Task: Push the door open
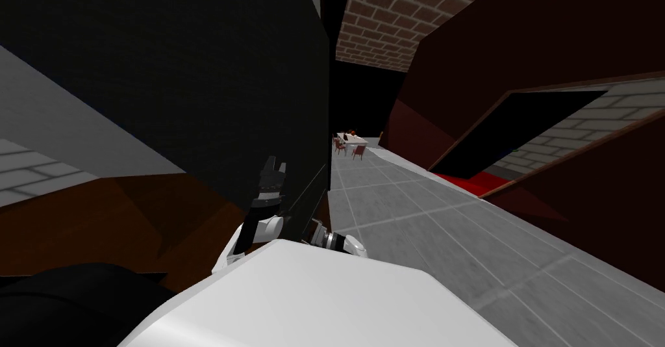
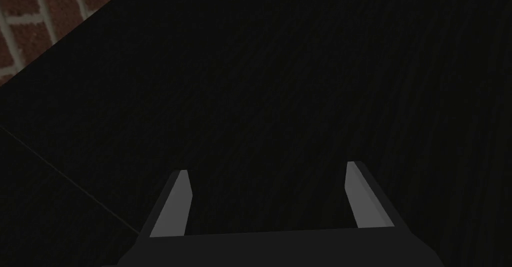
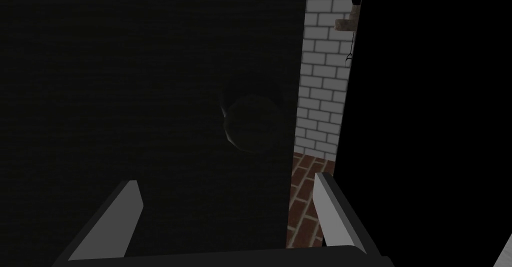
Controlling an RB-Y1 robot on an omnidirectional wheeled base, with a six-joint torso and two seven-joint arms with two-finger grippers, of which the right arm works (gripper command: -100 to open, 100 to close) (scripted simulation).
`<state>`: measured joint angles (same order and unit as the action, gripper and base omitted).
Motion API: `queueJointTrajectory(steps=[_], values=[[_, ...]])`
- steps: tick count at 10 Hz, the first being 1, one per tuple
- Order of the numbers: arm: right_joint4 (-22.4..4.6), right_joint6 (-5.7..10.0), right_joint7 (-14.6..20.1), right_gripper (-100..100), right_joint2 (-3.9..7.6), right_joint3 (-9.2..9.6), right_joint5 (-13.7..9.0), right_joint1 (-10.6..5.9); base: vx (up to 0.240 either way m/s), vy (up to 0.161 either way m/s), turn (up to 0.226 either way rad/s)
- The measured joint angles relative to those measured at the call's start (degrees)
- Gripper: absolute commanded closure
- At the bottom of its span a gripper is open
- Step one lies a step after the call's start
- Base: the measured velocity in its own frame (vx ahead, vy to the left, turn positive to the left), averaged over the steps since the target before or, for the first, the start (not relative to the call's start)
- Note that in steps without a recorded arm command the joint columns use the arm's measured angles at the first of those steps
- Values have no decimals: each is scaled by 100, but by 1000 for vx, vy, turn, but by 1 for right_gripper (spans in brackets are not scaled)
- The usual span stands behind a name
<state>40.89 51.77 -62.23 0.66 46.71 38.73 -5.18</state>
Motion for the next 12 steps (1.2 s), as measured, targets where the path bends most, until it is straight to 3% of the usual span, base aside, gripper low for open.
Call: queueJointTrajectory(steps=[3, 5, 9, 10, 12], values=[[42, 125, 199, -100, 46, -63, 333, 10, 51, 136, -136], [129, 167, 341, -100, 12, -87, 563, 39, 17, 147, -98], [177, 281, 577, -100, -247, -156, 967, 54, -26, 127, -107], [174, 289, 583, 100, -258, -158, 975, 54, 2, -10, 25], [177, 282, 577, 100, -250, -156, 968, 54, 3, -23, 6]])
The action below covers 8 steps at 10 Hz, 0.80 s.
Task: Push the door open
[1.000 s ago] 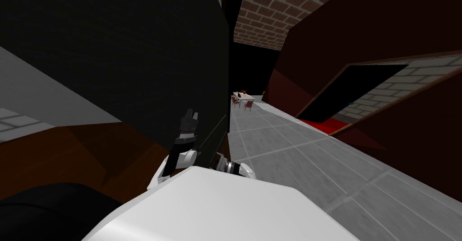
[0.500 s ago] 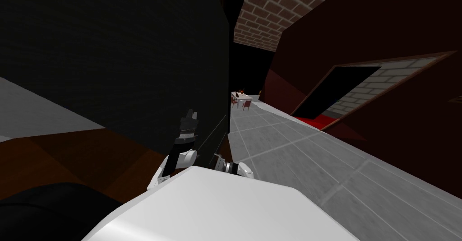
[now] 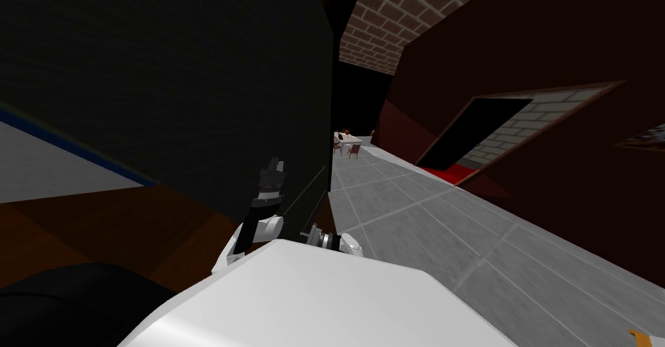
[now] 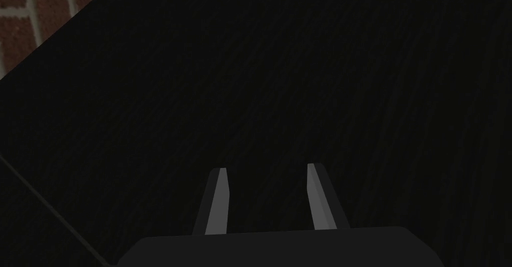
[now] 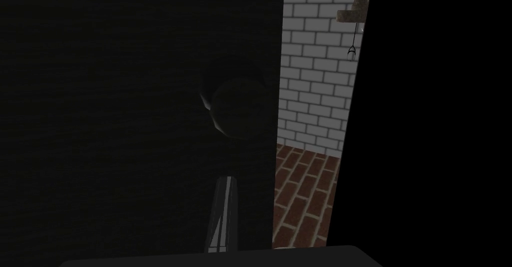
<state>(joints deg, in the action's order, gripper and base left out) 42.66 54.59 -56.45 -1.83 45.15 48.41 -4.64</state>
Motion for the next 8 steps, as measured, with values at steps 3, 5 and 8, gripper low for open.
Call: queueJointTrajectory(steps=[3, 5, 8], values=[[0, -1, -1, 100, 3, 0, -1, 0, 1, -6, -1], [205, -85, 52, -100, 166, 17, -31, 68, 31, -22, 24], [23, -102, -151, -100, 284, -133, -283, 44, 28, -38, 41]])
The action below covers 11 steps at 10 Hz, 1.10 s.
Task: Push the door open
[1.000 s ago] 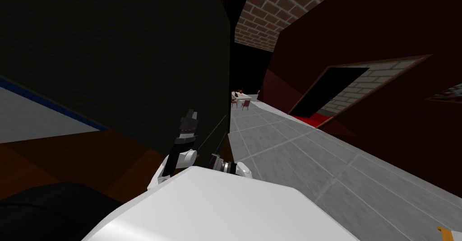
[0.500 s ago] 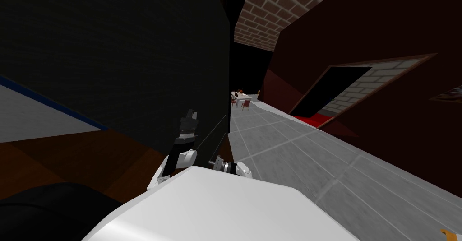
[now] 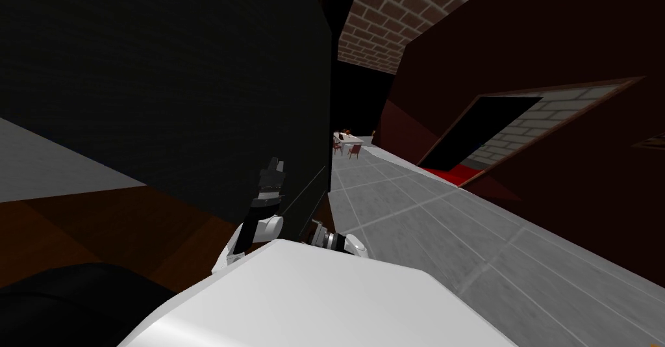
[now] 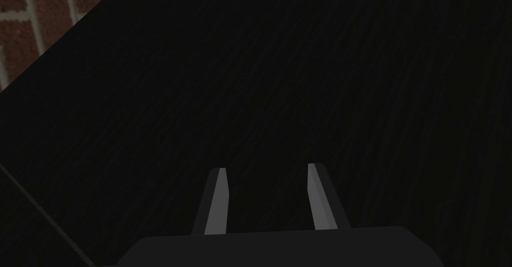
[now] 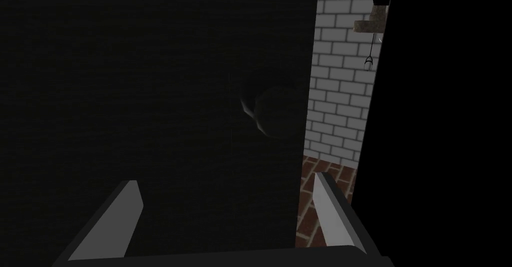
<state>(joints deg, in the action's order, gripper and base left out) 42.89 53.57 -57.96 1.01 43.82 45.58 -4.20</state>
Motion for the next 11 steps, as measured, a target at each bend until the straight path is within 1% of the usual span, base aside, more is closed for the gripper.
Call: queueJointTrajectory(steps=[2, 3, 4, 5, 6, 7, 8, 9, 10, 11], values=[[-43, -26, -169, -100, 20, -119, -228, 36, -69, -5, 49], [-120, -38, -269, -100, -73, -191, -354, 25, -94, 15, 12], [-28, -98, -278, -100, -81, -194, -393, 57, -150, 42, -23], [141, -187, -237, -100, -91, -193, -441, 111, -191, 67, 32], [151, -221, -249, -100, -144, -211, -483, 123, -204, 61, 18], [132, -221, -275, -100, -186, -226, -509, 121, -98, 27, 1], [130, -221, -279, -100, -190, -227, -512, 123, 47, 114, 27], [203, -255, -281, -100, -70, -202, -499, 176, 112, 145, 2], [128, -250, -334, -100, -39, -210, -506, 178, 103, 144, 17], [177, -280, -349, -100, 7, -192, -496, 205, 111, 159, 10]])
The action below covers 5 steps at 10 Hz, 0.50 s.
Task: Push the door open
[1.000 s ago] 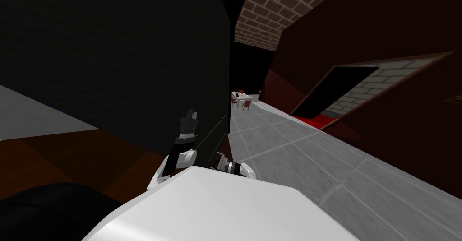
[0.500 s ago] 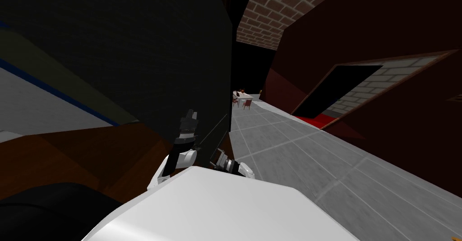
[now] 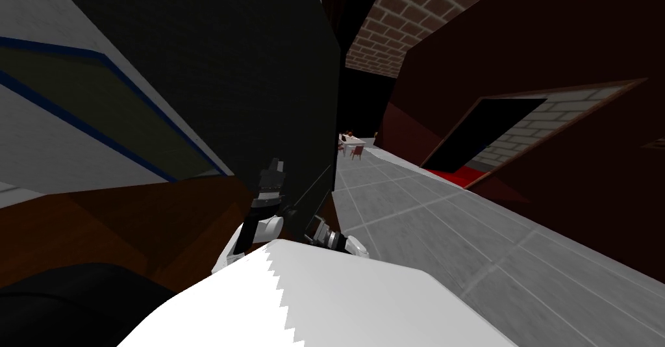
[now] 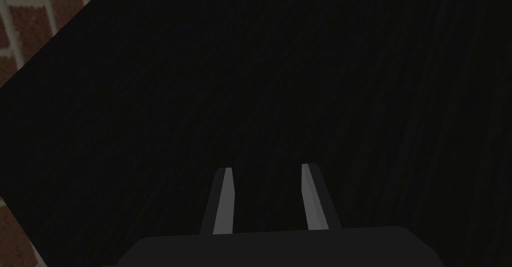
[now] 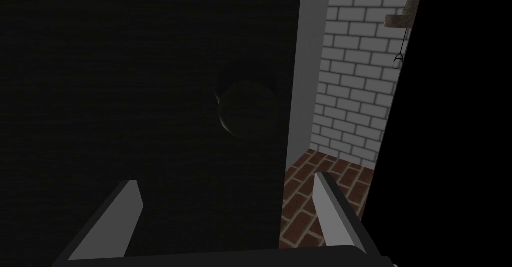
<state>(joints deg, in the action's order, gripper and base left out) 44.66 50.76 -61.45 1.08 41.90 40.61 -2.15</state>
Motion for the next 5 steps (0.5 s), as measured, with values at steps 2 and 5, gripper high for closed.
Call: queueJointTrajectory(steps=[2, 5], values=[[-18, -38, -39, -100, -16, 9, 1, 14, 110, 218, 17], [-82, -79, -133, -100, -301, 19, 0, 33, 13, 168, -15]])
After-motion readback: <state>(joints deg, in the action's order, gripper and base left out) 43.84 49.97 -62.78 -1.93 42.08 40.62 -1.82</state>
